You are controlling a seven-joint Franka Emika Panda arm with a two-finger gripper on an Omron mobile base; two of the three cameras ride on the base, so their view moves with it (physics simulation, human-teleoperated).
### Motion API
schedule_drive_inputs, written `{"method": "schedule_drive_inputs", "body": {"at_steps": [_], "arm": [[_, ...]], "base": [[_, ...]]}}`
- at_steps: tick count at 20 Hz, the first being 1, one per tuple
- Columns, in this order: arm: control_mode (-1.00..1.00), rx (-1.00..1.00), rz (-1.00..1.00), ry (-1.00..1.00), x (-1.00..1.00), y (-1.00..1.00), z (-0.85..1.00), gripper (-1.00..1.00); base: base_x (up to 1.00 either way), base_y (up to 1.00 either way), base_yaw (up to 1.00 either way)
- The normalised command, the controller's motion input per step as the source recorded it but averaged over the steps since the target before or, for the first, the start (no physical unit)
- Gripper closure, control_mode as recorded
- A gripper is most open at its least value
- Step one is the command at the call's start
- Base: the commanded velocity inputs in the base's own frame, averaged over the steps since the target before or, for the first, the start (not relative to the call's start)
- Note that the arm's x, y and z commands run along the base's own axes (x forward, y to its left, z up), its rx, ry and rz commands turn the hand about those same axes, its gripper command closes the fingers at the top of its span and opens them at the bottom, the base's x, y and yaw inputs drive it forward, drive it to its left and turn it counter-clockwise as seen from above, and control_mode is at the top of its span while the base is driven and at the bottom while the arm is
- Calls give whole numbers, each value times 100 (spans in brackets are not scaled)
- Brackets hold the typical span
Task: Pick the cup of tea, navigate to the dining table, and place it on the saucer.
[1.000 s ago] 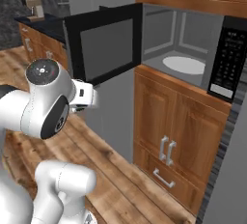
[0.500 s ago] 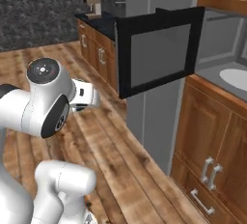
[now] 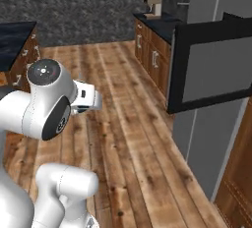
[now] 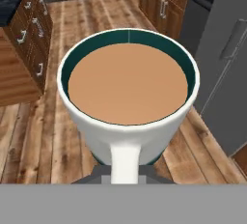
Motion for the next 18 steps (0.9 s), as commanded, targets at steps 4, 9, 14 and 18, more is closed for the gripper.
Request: {"method": "schedule_drive_inputs", "body": {"at_steps": [4, 9, 14, 18], "arm": [[100, 0, 0, 0, 0, 0, 0, 100], [100, 0, 0, 0, 0, 0, 0, 100], [100, 0, 0, 0, 0, 0, 0, 100], [100, 0, 0, 0, 0, 0, 0, 100]], "base": [[-46, 0, 52], [-14, 8, 52], [33, 42, 40], [55, 65, 30]]}}
